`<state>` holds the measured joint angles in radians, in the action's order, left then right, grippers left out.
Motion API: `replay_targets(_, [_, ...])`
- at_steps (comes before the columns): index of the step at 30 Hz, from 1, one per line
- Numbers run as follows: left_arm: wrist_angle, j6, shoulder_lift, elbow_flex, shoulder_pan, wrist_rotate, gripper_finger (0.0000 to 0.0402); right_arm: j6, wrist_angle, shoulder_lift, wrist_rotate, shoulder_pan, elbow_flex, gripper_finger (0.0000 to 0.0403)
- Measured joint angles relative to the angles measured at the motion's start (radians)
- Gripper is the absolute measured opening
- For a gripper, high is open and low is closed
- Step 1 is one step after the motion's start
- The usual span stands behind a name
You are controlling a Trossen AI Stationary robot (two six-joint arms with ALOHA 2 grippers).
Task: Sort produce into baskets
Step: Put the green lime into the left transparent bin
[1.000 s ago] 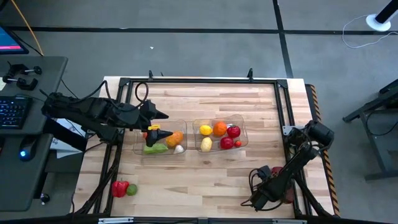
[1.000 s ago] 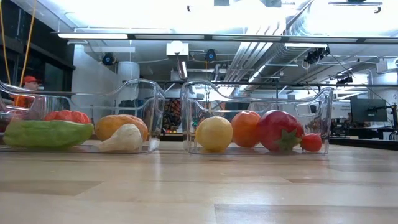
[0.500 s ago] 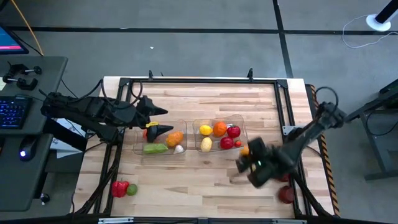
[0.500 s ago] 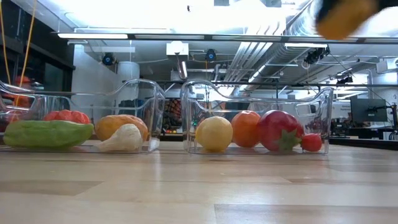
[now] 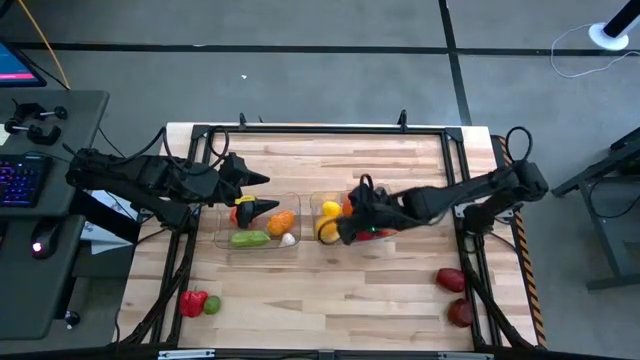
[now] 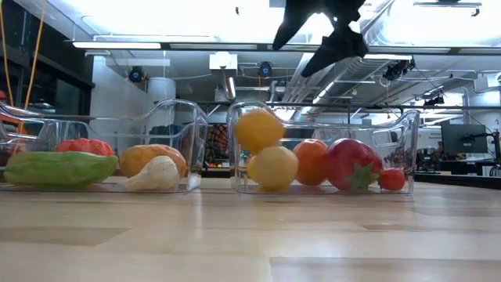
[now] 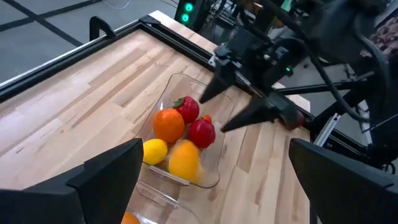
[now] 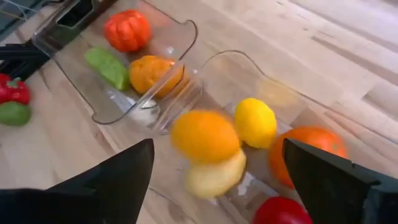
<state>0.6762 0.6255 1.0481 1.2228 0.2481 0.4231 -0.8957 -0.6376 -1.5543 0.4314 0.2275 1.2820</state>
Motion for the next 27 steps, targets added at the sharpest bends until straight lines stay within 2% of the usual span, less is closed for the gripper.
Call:
replay_targets(4, [0.001, 0.01, 0.0, 0.0, 0.001, -0.015, 0.039, 0.057, -0.028, 0.013, -0.065, -0.045, 0.0, 0.0348])
replay_targets(9, [0.034, 0.04, 0.0, 0.0, 0.002, -0.033, 0.039, 0.067, -0.087, 0.067, -0.023, -0.057, 0.0, 0.0349])
replay_targets(11, [0.081, 0.08, 0.0, 0.0, 0.002, -0.078, 0.039, 0.067, -0.118, 0.089, -0.015, -0.055, 0.0, 0.0349])
replay_targets(14, [0.209, 0.188, 0.012, 0.0, 0.031, -0.224, 0.039, 0.067, -0.181, 0.118, -0.003, -0.041, 0.0, 0.0349])
replay_targets(16, [0.299, 0.265, 0.032, 0.0, 0.079, -0.329, 0.039, 0.064, -0.232, 0.125, 0.015, -0.029, 0.0, 0.0349])
replay_targets(18, [0.349, 0.34, 0.061, -0.001, 0.148, -0.389, 0.039, 0.051, -0.27, 0.124, 0.033, -0.018, 0.0, 0.0349])
replay_targets(22, [0.357, 0.484, 0.158, -0.001, 0.324, -0.408, 0.039, 0.041, -0.304, 0.116, 0.041, -0.011, 0.0, 0.0349])
replay_targets(27, [0.381, 0.6, 0.359, -0.001, 0.48, -0.455, 0.039, 0.054, -0.307, 0.116, 0.072, -0.011, -0.002, 0.0349])
